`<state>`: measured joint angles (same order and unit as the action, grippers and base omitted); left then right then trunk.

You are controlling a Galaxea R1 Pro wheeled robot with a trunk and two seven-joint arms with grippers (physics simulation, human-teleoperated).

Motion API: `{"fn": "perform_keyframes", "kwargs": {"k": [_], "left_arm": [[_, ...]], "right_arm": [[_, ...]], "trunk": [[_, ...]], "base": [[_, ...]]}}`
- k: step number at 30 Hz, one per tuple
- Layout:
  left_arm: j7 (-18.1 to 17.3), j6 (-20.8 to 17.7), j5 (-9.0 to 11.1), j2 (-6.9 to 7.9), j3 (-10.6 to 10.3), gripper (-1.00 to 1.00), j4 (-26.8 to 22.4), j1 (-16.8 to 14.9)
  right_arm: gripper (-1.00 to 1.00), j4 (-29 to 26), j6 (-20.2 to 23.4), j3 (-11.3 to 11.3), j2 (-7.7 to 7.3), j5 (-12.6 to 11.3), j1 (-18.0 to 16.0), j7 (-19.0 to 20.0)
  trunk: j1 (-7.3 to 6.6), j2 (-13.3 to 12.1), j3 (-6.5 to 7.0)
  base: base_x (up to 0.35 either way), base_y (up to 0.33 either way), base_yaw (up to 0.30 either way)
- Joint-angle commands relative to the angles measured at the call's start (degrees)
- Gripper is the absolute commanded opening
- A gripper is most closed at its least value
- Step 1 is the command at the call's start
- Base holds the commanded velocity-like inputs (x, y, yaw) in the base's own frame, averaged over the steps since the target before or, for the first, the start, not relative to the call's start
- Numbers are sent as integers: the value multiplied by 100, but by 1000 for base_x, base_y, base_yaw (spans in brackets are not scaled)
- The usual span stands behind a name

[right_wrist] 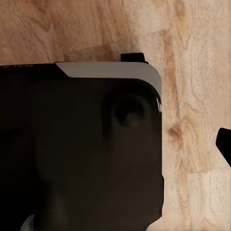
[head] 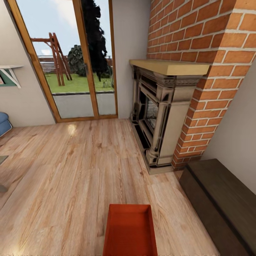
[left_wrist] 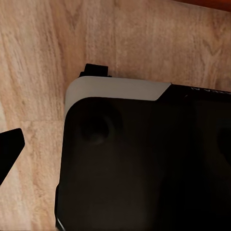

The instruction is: Move the two storage containers from the living room to the garage. In the garage, place one container on the floor and stack the other container on top of it (either order is fine).

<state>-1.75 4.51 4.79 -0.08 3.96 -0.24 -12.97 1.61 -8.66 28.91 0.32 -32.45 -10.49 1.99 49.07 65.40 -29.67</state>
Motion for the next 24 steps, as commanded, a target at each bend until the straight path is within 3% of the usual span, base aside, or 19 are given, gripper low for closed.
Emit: {"fn": "perform_keyframes", "kwargs": {"k": [1, 24], "left_arm": [[-18, 15, 48, 0, 35, 100, 7, -3], [-18, 15, 44, -1, 35, 100, 7, -3]], "right_arm": [[100, 16, -30, 45, 3, -60, -6, 22], [100, 16, -30, 45, 3, -60, -6, 23]], "trunk": [[0, 3, -14], [0, 3, -226]], "base": [[0, 0, 0], [0, 0, 0]]}}
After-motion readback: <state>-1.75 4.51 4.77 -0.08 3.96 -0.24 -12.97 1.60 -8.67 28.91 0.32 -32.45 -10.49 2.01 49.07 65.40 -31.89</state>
